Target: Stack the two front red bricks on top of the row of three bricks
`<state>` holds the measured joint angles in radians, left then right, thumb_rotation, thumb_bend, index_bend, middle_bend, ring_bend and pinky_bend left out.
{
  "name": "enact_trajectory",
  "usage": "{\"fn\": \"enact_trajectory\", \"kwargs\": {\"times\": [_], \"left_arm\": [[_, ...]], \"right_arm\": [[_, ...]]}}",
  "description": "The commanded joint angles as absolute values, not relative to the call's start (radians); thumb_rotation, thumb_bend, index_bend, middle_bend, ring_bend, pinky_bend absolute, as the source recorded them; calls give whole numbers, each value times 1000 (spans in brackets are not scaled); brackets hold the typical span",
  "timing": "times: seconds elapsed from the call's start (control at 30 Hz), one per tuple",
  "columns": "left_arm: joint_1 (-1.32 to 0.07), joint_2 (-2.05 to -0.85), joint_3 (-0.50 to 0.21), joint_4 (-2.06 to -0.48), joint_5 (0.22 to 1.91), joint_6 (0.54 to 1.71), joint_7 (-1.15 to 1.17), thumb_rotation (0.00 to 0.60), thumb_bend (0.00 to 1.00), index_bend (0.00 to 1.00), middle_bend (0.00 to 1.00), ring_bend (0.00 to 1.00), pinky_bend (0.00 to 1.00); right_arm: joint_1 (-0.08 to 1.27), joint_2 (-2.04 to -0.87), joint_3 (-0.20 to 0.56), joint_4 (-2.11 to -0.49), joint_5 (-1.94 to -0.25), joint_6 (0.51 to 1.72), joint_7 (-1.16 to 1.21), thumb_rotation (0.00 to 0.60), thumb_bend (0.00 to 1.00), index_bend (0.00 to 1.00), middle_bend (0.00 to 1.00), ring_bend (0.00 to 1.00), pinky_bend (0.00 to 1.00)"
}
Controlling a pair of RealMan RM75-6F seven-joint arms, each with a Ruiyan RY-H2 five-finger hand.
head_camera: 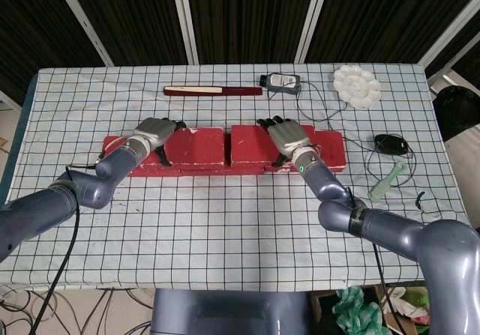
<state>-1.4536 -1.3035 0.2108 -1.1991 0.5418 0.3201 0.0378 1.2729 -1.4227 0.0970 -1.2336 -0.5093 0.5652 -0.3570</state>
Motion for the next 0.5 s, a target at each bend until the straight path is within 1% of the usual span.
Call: {"fn": "enact_trajectory", "kwargs": {"times": [0.03, 0.27, 0.5], "left_arm": [[-1455, -1303, 212, -1200, 541, 321, 39, 600, 193, 130, 158, 67, 181], [-1459, -1302, 216, -1202, 533, 329, 42, 600, 192, 130, 158, 67, 180], [-1463, -1308, 223, -1193, 519, 334, 47, 600, 193, 131, 158, 67, 180]], "right_arm": [[1273, -1423, 97, -1235, -510, 566, -356, 600, 101, 0, 76, 47, 159], [1274, -1417, 97, -1244, -513, 563, -352, 600, 101, 0, 76, 46, 159], [1269, -1408, 102, -1260, -529, 573, -343, 600, 96, 0, 76, 18, 155]]}}
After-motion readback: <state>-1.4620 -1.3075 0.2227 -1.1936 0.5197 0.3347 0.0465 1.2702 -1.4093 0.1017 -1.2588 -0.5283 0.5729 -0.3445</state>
